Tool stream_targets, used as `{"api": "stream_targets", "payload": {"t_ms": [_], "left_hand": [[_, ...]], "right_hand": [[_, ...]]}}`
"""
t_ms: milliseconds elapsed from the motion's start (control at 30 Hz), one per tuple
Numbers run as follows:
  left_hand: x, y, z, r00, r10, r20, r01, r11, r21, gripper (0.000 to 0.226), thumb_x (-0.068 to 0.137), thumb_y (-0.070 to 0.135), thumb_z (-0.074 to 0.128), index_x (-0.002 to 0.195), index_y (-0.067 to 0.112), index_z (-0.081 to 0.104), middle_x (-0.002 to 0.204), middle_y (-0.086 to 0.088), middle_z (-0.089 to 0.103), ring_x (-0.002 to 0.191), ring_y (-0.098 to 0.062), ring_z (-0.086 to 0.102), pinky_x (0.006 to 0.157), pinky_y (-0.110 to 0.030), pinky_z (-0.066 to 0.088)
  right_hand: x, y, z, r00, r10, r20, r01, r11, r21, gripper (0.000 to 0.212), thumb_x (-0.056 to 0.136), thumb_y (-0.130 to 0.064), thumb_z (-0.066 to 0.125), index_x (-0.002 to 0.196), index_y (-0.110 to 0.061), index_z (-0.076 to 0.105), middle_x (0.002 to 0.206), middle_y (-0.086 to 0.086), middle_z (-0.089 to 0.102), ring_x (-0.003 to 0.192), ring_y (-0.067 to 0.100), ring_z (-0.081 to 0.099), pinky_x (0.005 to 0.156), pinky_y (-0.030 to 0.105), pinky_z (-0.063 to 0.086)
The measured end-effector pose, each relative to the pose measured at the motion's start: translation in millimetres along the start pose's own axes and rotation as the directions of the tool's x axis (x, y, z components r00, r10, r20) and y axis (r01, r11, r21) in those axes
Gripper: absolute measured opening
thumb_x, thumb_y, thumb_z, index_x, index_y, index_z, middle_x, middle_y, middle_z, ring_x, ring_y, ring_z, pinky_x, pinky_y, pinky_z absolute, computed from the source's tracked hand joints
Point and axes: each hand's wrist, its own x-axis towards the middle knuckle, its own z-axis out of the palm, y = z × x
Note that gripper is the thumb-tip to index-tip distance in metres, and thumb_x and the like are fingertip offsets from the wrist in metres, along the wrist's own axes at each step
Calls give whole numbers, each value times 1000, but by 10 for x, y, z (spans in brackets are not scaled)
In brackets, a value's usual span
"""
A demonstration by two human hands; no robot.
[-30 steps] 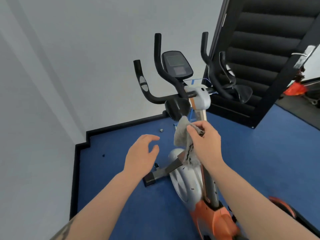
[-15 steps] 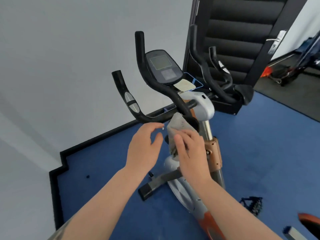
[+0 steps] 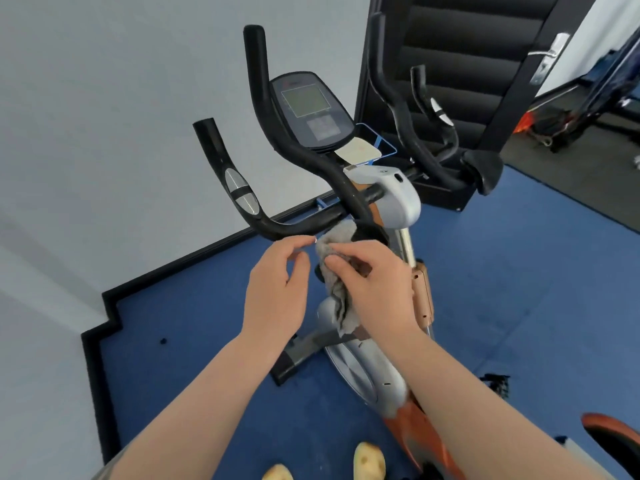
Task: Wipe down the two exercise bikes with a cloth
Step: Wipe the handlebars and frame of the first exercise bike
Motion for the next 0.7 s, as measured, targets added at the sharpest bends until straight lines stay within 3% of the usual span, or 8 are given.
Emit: {"api": "stream_targets", "payload": {"t_ms": [100,233,400,567,700], "left_hand": [[32,65,36,999,-9,-44,10,1000,19,28,99,19,48,117,32,65,112,22,64,104,9,55,78,1,36],[-11,97,90,996,-39,-79,39,999,-3,27,99,21,50,117,35,65,110,25,63,102,13,54,77,2,35],[-36,133,211,996,-36,-81,35,999,-12,28,99,17,49,117,31,65,112,20,65,107,6,57,86,-11,43],[-100,125,289,991,-27,-130,25,999,-21,26,99,20,52,119,31,65,113,22,64,103,8,57,82,-4,41],[-126,122,314,988,-15,-154,5,998,-67,26,99,15,54,118,27,67,111,19,66,102,6,60,82,-5,42]], "right_hand": [[133,-13,28,1000,5,-11,-4,999,36,15,87,-21,71,102,-25,74,96,-15,69,92,-3,62,82,11,47],[-64,153,-123,998,-54,18,54,999,2,14,87,-17,70,97,-28,73,92,-19,68,92,-2,63,84,18,51],[216,69,-50,987,-150,56,154,985,-79,14,88,-16,69,100,-20,75,96,-8,67,92,2,61,85,16,48],[-31,252,-150,972,-217,90,227,965,-129,22,94,-17,62,114,-16,71,97,-5,60,93,11,58,84,30,51],[-173,273,-76,946,-272,177,303,936,-181,44,94,-19,62,137,-18,54,123,-4,53,114,10,45,101,19,36]]}}
